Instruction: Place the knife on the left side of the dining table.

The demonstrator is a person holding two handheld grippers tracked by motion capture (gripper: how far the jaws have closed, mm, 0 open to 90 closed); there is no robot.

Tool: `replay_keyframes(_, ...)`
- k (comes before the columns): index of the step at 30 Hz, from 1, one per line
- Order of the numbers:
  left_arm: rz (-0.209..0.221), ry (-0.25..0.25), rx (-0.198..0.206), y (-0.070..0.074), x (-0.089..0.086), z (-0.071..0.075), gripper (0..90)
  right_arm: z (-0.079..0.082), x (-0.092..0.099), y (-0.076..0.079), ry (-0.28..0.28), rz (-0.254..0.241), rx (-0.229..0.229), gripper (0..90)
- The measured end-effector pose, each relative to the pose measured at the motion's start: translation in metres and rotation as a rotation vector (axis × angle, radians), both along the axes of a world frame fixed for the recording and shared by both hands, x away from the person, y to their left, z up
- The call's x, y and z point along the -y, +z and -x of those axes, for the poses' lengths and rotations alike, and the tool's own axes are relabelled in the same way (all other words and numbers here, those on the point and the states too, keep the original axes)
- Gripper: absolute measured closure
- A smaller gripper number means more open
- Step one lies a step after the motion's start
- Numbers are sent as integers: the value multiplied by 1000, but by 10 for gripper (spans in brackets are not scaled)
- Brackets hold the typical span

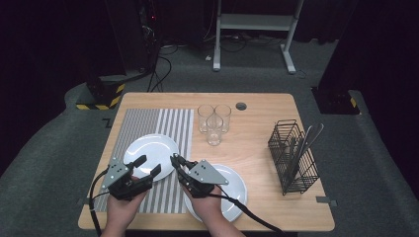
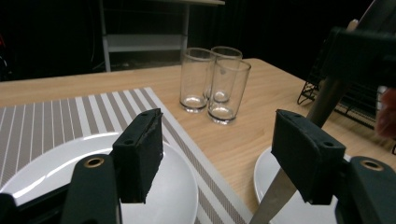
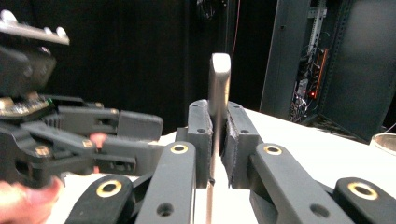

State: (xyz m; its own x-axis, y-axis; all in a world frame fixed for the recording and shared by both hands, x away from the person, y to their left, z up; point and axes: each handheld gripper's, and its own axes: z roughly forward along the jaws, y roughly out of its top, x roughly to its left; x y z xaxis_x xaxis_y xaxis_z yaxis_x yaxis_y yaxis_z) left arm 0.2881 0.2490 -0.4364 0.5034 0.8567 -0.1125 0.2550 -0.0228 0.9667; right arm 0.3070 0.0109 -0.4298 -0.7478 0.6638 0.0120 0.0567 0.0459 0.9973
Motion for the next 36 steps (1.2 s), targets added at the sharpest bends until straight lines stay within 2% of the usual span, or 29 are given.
replay_keyframes(1, 9, -7, 14, 6, 0, 0, 339, -1, 0, -1, 2, 0, -1, 825)
replay_keyframes(8, 5, -31, 55, 22, 10, 2, 335, -5, -1, -6, 2, -4, -27, 823)
replay_keyframes(18, 16, -65, 64, 32, 18, 2, 333, -5, -3, -10, 10, -8, -24, 824)
replay_keyframes(27, -1, -86, 80, 43, 28, 3, 335, -6, -5, -12, 12, -5, -32, 824)
replay_keyframes(36, -12, -113, 79, 50, 41, -2, 355, -8, -5, -12, 11, -6, -41, 824)
